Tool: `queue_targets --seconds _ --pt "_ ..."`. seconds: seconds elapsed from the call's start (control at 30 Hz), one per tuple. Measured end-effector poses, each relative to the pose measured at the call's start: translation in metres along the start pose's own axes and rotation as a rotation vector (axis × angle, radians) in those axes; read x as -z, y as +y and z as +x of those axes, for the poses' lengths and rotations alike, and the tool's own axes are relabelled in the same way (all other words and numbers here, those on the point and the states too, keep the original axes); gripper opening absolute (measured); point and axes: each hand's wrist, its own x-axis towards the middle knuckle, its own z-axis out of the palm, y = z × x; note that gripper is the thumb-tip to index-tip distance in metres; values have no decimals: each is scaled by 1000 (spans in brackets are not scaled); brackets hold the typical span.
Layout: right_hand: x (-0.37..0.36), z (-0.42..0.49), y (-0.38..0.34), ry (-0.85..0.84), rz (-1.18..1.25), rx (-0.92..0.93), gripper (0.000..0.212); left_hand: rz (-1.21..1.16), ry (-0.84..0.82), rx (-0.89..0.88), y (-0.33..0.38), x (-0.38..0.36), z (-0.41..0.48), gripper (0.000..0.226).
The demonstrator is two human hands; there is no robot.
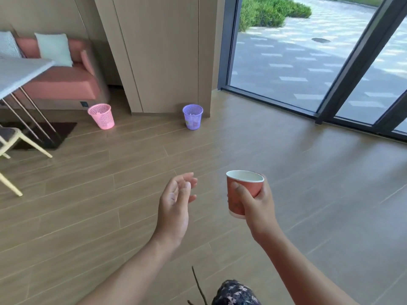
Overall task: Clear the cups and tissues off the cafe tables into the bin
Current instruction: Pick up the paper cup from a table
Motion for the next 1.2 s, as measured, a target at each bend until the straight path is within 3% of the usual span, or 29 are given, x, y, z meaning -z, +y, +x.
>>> queue_targets --seconds 0.33,0.73,1.2 --pt "-50 225 25 -68 12 -43 49 35 40 -6 -46 -55 212 27" --pt "-83 516 -31 -201 77 -49 45 36 101 34 -62 -158 470 26" --pt "-206 759 -17 -135 -42 -40 42 -25 96 37 -109 -154 751 25"
